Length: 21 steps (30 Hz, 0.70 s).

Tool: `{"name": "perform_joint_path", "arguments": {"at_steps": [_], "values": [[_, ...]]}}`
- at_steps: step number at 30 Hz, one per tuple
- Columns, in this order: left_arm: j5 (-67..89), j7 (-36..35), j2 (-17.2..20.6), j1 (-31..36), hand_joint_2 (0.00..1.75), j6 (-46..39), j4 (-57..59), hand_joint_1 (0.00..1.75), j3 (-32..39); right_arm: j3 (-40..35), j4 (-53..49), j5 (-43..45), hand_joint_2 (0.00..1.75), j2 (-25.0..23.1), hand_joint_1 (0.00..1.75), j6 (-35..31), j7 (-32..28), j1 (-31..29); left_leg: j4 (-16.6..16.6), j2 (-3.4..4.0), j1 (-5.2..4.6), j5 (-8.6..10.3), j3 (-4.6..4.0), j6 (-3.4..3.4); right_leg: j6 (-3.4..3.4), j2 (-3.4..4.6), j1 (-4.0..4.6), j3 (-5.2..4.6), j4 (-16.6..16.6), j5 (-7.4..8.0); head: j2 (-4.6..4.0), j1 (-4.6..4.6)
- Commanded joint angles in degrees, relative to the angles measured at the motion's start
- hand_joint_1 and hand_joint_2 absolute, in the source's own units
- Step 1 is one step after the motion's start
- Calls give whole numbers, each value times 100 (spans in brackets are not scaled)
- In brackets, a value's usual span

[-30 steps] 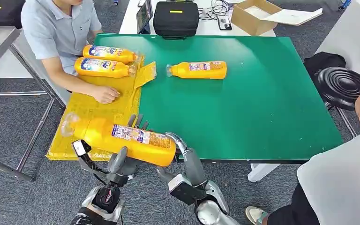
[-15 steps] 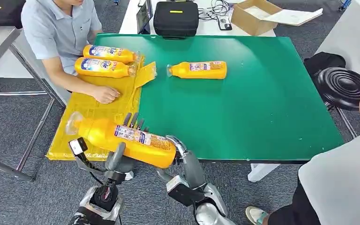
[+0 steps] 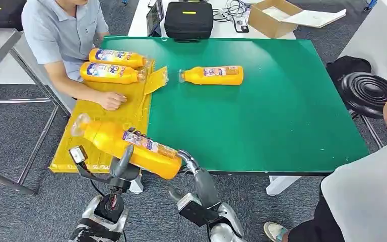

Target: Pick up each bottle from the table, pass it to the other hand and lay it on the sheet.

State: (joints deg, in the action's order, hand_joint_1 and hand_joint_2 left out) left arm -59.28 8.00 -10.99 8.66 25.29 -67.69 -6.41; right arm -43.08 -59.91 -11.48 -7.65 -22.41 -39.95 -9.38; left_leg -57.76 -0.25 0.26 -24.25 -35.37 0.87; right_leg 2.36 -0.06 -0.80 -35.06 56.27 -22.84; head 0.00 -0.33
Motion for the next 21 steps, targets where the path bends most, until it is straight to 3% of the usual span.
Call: {"name": "perform_joint_path", "arguments": {"at_steps": [1,10,15,21], "values": [[118,-31,61,211,175,191,138,175,112,54,422,37,0,48,0,107,-5,-59,7,-11,0,-10,34,-3,-9,-11,2,38,-5,-14,0,4],[765,244,329,332,175,-405,270,175,209,38,527,-184,0,59,0,-186,-5,6,7,-1,3,-6,26,-6,-10,1,3,27,-6,-6,0,2],[2527,1031,915,758,175,-1293,521,175,226,-20,478,-408,0,198,0,-824,-5,23,8,-1,3,-5,22,-5,-9,0,4,23,-7,-5,0,2],[3496,1251,1085,933,175,-1960,314,175,291,79,532,-378,0,200,0,-922,-5,35,4,-1,7,-9,35,-7,-11,0,8,35,-3,-10,0,0]]}}
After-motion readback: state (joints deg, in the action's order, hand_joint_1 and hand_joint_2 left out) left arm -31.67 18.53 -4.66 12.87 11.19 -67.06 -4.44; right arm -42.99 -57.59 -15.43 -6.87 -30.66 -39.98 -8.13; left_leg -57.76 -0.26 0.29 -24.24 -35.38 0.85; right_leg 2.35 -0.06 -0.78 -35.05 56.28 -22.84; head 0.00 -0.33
